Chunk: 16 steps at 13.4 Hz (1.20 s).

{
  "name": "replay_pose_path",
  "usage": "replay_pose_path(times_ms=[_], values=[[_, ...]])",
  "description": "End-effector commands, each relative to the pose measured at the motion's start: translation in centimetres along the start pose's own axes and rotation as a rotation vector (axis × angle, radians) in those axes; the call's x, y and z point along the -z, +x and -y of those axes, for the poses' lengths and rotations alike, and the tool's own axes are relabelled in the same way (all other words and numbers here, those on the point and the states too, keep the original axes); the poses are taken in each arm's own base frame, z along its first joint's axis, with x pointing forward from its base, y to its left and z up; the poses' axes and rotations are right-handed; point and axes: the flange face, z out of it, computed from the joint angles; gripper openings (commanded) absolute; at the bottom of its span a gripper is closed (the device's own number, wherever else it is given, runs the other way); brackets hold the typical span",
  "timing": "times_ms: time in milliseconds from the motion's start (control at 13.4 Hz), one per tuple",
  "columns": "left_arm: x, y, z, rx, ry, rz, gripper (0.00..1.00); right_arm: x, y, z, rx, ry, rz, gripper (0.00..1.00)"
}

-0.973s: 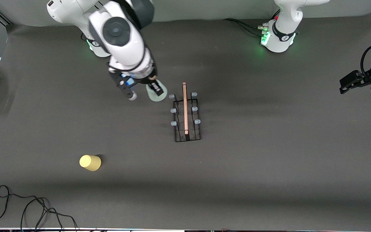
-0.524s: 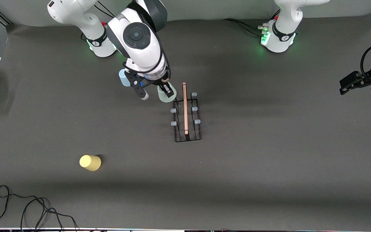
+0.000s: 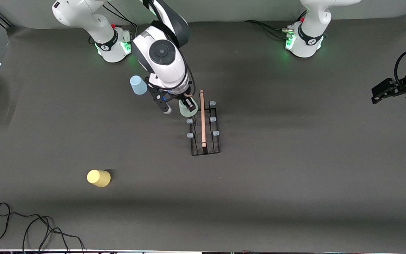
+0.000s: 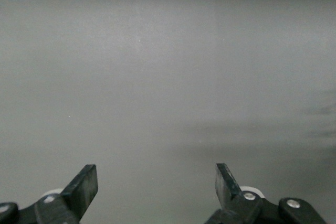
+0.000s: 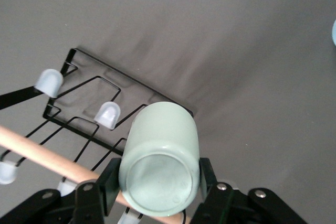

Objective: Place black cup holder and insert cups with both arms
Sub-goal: 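Lower the green cup onto a rack peg and open the right gripper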

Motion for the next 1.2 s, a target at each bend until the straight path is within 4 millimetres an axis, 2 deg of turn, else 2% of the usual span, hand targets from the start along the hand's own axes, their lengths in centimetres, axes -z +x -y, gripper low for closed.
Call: replay_pose_path(times_ms=[0,224,374,449,599,823,898,973,1122], values=[[0.1,0.1,-0.1,0.006,0.009,-0.007,1.0,-3.5,-0.7,-0.1,-0.017,0.002,-0.011,0.17],[0.1,0.1,-0.1,0.006,0.008,-0.007,1.0,-5.9,-0.6,0.1,-0.026,-0.01,-0.02,0.18],[0.1,0.1,-0.1,0.006,0.009,-0.006,1.0,-5.0,0.0,0.4,-0.04,-0.002,-0.019,0.99],[0.1,0.1,-0.2,0.004,0.009,-0.007,1.0,-4.1,0.1,0.5,-0.041,0.001,-0.016,1.0],[0.1,0.1,-0.2,0.004,0.008,-0.007,1.0,-0.7,0.9,1.5,-0.052,-0.012,-0.017,1.0],[0.0,0.1,-0.2,0.006,0.009,-0.006,1.0,7.3,2.5,3.2,-0.062,-0.054,-0.023,1.0],[0.0,0.2,-0.2,0.006,0.009,-0.004,1.0,9.2,3.0,3.3,-0.066,-0.059,-0.025,1.0],[0.0,0.2,-0.2,0.006,0.009,-0.004,1.0,10.6,4.0,3.4,-0.047,-0.062,-0.028,1.0],[0.0,0.2,-0.3,0.007,0.009,-0.004,1.0,13.3,7.8,2.5,0.161,-0.109,-0.034,1.0]])
